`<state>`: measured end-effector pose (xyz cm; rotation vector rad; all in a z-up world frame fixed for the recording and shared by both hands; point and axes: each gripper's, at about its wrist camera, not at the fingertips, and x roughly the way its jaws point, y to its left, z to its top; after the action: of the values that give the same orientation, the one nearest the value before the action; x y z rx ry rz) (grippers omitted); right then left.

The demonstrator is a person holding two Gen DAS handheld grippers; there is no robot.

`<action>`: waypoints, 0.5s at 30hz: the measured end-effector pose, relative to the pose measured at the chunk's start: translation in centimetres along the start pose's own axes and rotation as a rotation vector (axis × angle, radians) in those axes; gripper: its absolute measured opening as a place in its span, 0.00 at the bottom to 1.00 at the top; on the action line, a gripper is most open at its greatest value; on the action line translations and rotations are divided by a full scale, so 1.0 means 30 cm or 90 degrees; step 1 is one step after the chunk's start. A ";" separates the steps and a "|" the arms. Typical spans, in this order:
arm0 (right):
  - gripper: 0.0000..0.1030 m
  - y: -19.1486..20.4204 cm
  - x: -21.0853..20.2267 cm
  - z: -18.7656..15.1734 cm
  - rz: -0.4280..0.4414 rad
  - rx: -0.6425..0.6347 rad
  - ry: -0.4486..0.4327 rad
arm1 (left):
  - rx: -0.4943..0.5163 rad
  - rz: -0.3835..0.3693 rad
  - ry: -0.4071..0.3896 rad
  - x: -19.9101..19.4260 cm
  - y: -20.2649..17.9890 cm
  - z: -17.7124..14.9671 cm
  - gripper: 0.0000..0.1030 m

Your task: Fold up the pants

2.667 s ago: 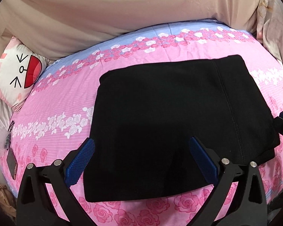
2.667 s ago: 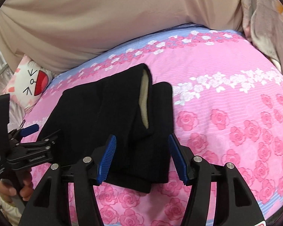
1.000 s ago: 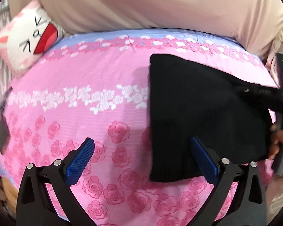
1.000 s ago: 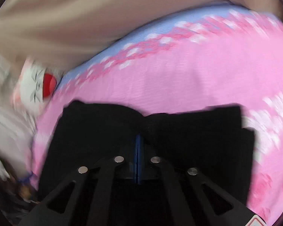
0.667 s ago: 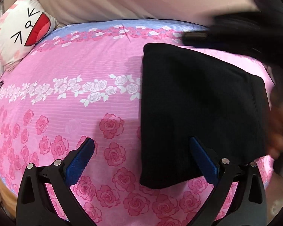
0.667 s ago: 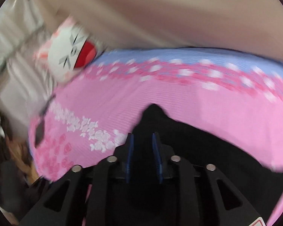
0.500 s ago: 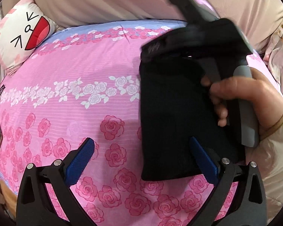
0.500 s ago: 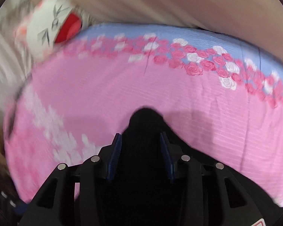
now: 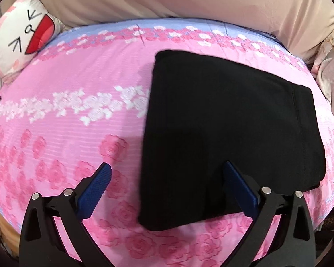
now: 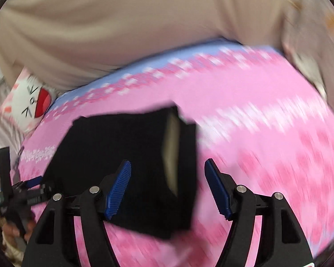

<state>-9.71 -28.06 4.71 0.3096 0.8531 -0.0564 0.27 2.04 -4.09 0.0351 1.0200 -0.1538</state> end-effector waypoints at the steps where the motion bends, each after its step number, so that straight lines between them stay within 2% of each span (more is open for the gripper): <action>1: 0.65 0.004 0.007 -0.020 0.004 -0.001 0.004 | -0.004 -0.002 0.005 0.010 -0.007 -0.005 0.95; 5: 0.65 0.061 0.067 -0.077 0.042 -0.030 0.026 | -0.002 0.016 0.003 0.012 -0.036 -0.015 0.95; 8: 0.65 0.099 0.110 -0.074 0.031 -0.054 0.018 | 0.014 0.037 -0.006 -0.001 -0.057 -0.017 0.95; 11: 0.66 0.115 0.161 -0.059 0.047 -0.051 0.018 | 0.017 0.040 -0.004 -0.001 -0.067 -0.017 0.95; 12: 0.59 0.119 0.180 -0.060 0.053 -0.054 0.021 | 0.018 0.040 -0.003 0.002 -0.069 -0.015 0.95; 14: 0.36 0.127 0.190 -0.059 0.100 -0.042 0.034 | 0.017 0.036 0.000 0.009 -0.072 -0.009 0.95; 15: 0.33 0.132 0.165 -0.058 0.111 -0.041 0.029 | 0.018 0.033 0.003 0.008 -0.073 -0.005 0.95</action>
<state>-7.05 -23.41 0.90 0.3246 0.8688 0.1409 -0.05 -0.12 -4.29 0.0881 1.0205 -0.1209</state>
